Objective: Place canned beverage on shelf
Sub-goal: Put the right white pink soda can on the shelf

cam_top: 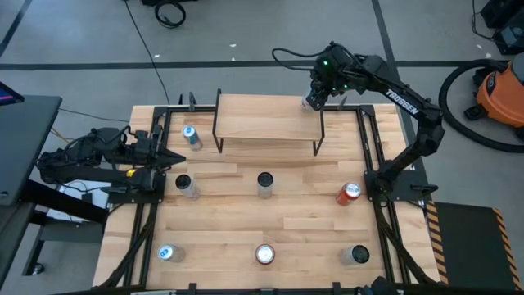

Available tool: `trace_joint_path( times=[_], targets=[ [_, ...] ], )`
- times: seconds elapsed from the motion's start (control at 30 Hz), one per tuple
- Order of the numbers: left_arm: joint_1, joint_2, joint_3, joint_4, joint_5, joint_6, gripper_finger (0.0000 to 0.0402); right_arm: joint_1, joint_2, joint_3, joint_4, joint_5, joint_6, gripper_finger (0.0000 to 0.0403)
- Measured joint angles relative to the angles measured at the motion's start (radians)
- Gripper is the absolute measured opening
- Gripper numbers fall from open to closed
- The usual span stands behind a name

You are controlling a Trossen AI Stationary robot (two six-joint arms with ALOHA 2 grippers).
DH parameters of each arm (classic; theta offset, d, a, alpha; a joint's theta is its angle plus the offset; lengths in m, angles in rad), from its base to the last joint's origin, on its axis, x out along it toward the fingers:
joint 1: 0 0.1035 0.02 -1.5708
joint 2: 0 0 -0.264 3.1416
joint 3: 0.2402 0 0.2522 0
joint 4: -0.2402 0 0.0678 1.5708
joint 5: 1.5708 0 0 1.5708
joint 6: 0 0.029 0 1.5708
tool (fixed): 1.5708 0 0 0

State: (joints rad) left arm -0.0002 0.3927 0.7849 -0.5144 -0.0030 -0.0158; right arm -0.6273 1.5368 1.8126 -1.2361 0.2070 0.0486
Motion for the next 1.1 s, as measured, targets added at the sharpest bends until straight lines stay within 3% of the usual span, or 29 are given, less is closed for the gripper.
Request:
trace_joint_path(
  times=[1.1],
  targets=[
    [0.000, 0.000, 0.000, -0.023, 0.001, 0.000, 0.0016, 0.011, 0.043, -0.002, 0.013, -0.004, 0.026, 0.0260]
  ],
)
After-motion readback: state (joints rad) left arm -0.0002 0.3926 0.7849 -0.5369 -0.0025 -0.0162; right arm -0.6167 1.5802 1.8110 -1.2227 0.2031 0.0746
